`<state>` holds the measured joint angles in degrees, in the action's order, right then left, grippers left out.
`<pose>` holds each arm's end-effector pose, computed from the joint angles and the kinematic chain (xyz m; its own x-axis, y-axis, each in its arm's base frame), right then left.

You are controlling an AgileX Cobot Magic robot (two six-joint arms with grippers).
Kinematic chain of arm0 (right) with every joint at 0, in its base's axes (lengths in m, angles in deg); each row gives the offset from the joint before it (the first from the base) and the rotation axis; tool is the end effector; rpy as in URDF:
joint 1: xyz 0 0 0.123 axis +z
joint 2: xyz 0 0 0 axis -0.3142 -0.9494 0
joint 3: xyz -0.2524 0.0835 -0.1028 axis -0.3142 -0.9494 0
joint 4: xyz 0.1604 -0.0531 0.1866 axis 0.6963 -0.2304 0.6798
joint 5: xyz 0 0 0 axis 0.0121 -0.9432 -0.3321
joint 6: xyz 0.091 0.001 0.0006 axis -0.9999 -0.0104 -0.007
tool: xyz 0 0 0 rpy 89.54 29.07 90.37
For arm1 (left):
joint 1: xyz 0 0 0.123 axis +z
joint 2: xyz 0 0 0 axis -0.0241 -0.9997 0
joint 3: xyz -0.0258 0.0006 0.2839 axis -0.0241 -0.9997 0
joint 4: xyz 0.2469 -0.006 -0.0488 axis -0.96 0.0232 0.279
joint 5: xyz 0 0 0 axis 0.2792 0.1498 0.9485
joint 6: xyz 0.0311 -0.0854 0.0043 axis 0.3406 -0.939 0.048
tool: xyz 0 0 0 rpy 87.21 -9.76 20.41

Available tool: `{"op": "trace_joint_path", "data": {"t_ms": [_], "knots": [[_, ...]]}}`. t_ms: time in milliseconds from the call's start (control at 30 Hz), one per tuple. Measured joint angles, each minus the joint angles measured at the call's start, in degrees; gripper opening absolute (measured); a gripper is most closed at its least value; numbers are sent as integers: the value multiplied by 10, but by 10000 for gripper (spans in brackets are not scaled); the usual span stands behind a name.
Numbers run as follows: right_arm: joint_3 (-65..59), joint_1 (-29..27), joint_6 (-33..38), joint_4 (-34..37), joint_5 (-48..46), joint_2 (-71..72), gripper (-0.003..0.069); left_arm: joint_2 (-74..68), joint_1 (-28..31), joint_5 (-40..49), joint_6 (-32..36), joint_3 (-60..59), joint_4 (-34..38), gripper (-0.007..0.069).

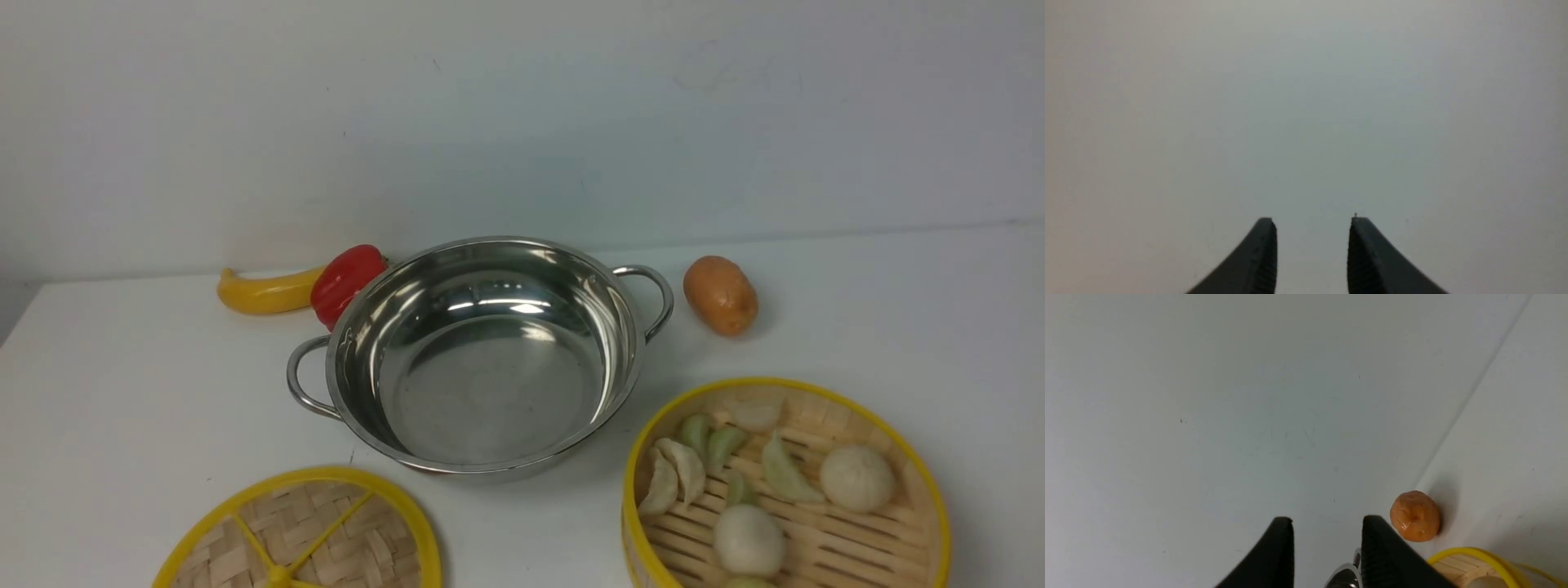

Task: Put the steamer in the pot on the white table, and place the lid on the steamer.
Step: 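Reach for and grasp the rim of the bamboo steamer holding the buns with the right gripper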

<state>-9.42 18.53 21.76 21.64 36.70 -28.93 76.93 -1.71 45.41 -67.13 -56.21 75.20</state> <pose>0.0562 0.0109 0.2008 -0.1218 0.9203 -0.3719 -0.0211 0.3722 0.9279 0.0449 -0.0064 0.2483 0.3566 -0.5763 -0.7354 0.3485 0.8123 -0.4676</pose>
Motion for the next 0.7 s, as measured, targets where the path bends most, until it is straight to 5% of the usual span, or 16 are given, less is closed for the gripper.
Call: {"op": "trace_joint_path", "data": {"t_ms": [133,200,367,500,533,567,700], "knots": [[9,4,9,17,25,0,248,1,0,94,-112,28,-138,241],[84,15,97,-14,20,-2,248,1,0,196,-184,90,-221,241],[269,22,220,-119,-106,-107,248,-31,-1,448,-208,228,-284,241],[398,22,224,-209,-334,-324,248,-151,-16,716,-18,346,-227,241],[398,22,223,-213,-343,-324,248,-157,-17,727,-18,350,-222,241],[437,22,214,-248,-409,-416,248,-212,-20,808,81,377,-161,241],[491,22,209,-313,-480,-572,248,-332,-23,864,263,397,-20,241]]}}
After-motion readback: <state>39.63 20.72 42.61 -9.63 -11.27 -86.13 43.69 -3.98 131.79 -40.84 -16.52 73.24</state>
